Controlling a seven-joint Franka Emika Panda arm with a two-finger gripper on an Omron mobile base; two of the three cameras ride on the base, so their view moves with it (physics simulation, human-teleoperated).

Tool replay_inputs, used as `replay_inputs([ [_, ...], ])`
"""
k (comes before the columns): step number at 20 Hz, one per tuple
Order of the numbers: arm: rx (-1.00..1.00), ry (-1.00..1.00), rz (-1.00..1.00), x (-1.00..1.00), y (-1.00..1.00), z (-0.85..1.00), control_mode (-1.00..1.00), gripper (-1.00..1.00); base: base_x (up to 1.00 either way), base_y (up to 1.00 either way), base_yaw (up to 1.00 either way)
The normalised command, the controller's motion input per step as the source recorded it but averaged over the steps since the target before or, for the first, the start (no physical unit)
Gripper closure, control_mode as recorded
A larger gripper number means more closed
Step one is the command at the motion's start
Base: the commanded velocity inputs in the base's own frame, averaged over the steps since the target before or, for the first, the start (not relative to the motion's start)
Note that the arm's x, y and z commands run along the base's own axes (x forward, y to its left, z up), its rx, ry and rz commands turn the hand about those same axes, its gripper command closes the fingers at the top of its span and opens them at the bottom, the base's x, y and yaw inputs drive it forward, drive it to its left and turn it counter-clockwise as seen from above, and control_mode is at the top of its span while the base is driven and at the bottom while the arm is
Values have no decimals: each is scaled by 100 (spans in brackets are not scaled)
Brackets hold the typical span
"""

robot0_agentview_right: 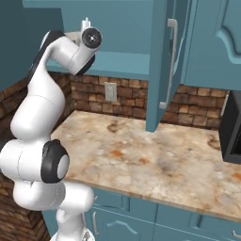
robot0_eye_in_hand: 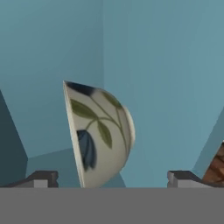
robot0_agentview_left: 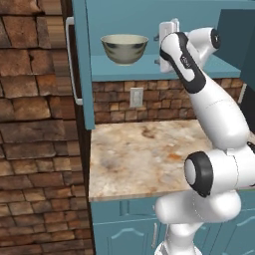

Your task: Pick up the bowls from the cabinet and place each bowl in front of a stool on the dining counter.

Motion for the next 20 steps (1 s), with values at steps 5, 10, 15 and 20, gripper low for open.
replay_inputs([
  [5, 0, 0, 0, 47, 14, 0, -100, -100, 0, 0, 0],
  [10, 0, 0, 0, 43, 13, 0, -100, -100, 0, 0, 0],
  [15, 0, 0, 0, 39, 10, 0, -100, -100, 0, 0, 0],
  [20, 0, 1, 0, 24, 6, -1, -100, -100, 0, 0, 0],
])
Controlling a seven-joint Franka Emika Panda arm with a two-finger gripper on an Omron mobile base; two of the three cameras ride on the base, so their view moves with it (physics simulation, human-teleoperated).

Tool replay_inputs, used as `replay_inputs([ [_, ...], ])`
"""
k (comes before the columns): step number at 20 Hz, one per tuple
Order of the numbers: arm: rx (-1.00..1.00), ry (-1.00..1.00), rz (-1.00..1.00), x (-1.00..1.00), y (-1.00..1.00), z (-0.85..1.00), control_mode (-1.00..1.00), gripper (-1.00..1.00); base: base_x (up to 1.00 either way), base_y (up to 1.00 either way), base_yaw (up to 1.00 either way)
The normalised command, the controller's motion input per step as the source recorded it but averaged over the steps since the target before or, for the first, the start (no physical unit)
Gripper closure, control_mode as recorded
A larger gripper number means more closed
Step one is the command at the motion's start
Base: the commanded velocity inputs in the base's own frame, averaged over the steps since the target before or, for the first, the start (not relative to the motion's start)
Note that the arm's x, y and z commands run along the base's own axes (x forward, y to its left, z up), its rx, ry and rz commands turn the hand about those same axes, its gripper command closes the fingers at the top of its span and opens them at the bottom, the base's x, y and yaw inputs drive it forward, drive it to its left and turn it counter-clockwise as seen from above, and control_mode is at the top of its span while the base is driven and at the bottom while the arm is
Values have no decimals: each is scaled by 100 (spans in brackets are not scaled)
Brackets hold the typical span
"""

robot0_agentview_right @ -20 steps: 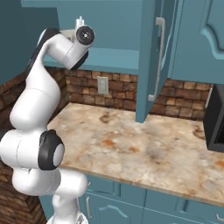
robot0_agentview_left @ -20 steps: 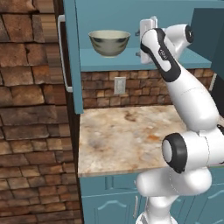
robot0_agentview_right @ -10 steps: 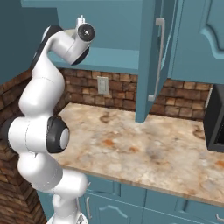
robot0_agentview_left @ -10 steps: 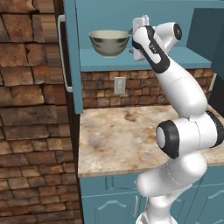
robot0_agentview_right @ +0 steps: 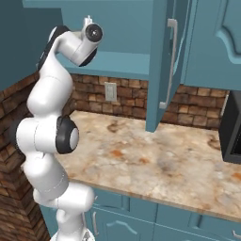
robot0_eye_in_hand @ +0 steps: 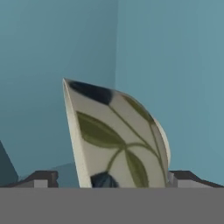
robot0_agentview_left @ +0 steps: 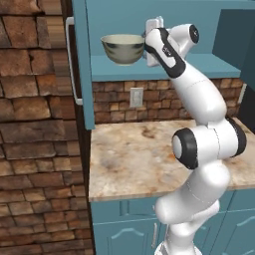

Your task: Pick up the bowls from the cabinet and place each bowl in front of a stool on the dining counter.

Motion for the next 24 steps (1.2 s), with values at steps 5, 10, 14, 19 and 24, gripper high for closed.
replay_inputs([
  [5, 0, 6, 1, 23, 4, -6, -100, -100, 0, 0, 0],
  [10, 0, 4, 0, 27, 9, -2, -100, -100, 0, 0, 0],
  [14, 0, 5, 0, 26, 12, 0, -100, 100, 0, 0, 0],
  [19, 0, 8, 0, 28, 11, -1, -100, 100, 0, 0, 0],
  [24, 0, 4, 0, 15, 3, -1, -100, 100, 0, 0, 0],
])
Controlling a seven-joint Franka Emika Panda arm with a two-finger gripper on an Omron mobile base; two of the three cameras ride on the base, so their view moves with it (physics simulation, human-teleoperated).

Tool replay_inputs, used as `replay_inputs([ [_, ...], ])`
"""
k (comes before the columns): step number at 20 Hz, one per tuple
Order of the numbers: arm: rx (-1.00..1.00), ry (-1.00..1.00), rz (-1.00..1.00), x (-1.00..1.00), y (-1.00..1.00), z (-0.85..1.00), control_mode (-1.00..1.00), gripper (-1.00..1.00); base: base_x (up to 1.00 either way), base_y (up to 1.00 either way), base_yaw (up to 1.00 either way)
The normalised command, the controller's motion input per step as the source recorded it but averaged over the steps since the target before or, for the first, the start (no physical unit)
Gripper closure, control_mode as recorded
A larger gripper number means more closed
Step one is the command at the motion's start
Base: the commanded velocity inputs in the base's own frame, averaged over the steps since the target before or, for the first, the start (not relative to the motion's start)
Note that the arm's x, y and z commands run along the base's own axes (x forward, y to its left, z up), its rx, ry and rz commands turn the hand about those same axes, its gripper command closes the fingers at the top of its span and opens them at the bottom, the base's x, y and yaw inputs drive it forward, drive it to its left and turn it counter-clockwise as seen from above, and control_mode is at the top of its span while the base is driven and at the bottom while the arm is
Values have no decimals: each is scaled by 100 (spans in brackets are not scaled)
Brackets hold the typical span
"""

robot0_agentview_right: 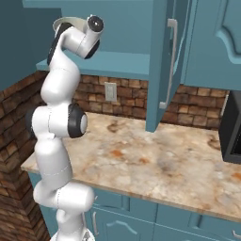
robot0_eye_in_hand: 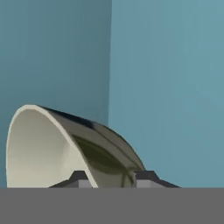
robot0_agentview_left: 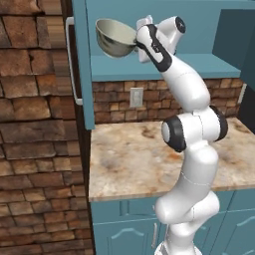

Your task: Pick up the bowls from the cabinet and place each bowl in front of a stool on the dining counter.

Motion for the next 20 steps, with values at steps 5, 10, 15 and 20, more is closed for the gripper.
replay_inputs([
  [5, 0, 0, -5, -20, -14, -3, -100, 100, 0, 0, 0],
  [10, 0, 3, -18, -36, -44, -32, -100, 100, 0, 0, 0],
  [15, 0, -2, -13, -76, -5, -12, -100, 100, 0, 0, 0],
  [20, -6, 0, -4, -91, -1, 0, -100, 100, 0, 0, 0],
])
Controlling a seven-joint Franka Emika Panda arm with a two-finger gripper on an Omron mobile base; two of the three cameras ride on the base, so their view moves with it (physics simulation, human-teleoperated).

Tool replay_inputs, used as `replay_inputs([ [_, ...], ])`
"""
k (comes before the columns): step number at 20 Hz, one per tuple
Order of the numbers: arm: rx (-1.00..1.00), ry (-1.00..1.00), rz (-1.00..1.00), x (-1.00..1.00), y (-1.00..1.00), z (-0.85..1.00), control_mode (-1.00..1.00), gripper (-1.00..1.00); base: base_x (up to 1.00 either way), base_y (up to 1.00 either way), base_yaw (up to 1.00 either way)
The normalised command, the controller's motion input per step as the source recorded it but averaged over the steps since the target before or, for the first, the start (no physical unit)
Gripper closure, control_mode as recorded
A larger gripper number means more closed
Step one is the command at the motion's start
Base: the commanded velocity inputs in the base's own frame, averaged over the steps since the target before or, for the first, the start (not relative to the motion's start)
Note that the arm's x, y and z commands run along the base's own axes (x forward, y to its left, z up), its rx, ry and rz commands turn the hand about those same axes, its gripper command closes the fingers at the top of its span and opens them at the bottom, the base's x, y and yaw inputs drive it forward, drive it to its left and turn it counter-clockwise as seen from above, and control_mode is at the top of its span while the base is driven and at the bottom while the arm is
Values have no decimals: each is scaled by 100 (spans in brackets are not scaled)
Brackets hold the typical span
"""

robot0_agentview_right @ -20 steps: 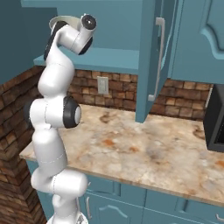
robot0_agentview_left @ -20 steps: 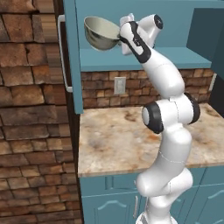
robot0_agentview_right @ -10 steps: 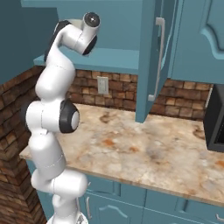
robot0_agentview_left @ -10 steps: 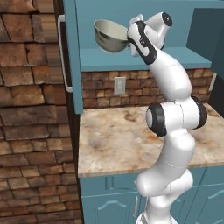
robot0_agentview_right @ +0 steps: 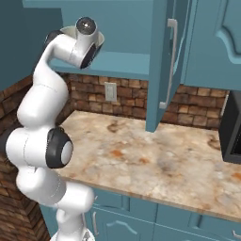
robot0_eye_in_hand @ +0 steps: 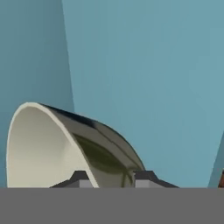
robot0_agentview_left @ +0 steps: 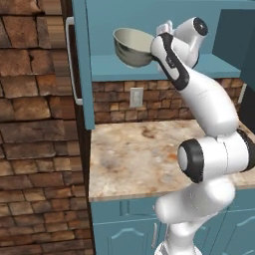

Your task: Pick up the bowls from the cabinet and place each bowl in front of a stool on the dining counter.

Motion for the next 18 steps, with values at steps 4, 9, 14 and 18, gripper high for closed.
replay_inputs([
  [4, -12, 5, -10, -99, -25, -4, -100, 100, 0, 0, 0],
  [9, -21, 14, -10, -90, -20, 3, -100, 100, 0, 0, 0],
  [14, -13, 9, -9, -97, -22, 17, -100, 100, 0, 0, 0],
  [18, -4, 4, -7, -98, -28, 9, -100, 100, 0, 0, 0],
])
